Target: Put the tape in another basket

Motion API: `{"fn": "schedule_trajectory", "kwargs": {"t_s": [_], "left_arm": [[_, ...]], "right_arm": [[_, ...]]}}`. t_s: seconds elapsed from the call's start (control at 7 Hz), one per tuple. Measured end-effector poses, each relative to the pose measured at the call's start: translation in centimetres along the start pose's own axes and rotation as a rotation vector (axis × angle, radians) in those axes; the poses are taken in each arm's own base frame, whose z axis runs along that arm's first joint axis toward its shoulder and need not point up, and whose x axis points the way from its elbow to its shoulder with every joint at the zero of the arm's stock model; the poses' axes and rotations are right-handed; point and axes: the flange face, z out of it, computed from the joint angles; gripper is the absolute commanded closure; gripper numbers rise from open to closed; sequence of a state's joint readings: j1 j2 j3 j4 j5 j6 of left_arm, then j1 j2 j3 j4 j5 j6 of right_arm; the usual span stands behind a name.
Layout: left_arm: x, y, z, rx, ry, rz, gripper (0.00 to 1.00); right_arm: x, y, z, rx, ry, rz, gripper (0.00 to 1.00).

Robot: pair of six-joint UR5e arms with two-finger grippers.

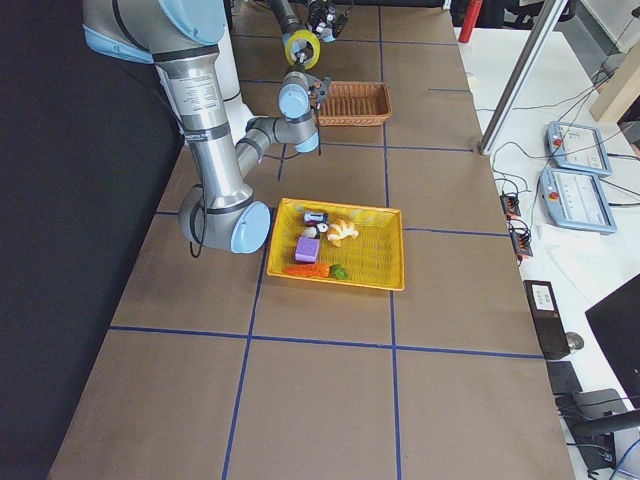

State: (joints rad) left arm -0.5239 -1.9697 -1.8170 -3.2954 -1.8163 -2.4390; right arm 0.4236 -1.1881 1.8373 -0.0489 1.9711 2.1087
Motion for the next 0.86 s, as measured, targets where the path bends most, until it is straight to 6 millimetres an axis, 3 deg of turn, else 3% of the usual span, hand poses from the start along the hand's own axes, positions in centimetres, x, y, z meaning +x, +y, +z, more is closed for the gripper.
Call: {"fn": "schedule_trajectory", "kwargs": {"t_s": [0.57, 0.86], "left_arm": [[-1.3, 1.9, 1.6, -0.037, 0.007, -0.055, 0.00], [-1.5, 2.7, 2.5, -0.048, 0.022, -0.073, 0.11]], "right_arm": [[0.1, 0.1, 0.2, 0.000, 0.004, 0.022, 1.00], [0.3, 0.1, 0.3, -0.001, 0.007, 0.034, 1.00]]}}
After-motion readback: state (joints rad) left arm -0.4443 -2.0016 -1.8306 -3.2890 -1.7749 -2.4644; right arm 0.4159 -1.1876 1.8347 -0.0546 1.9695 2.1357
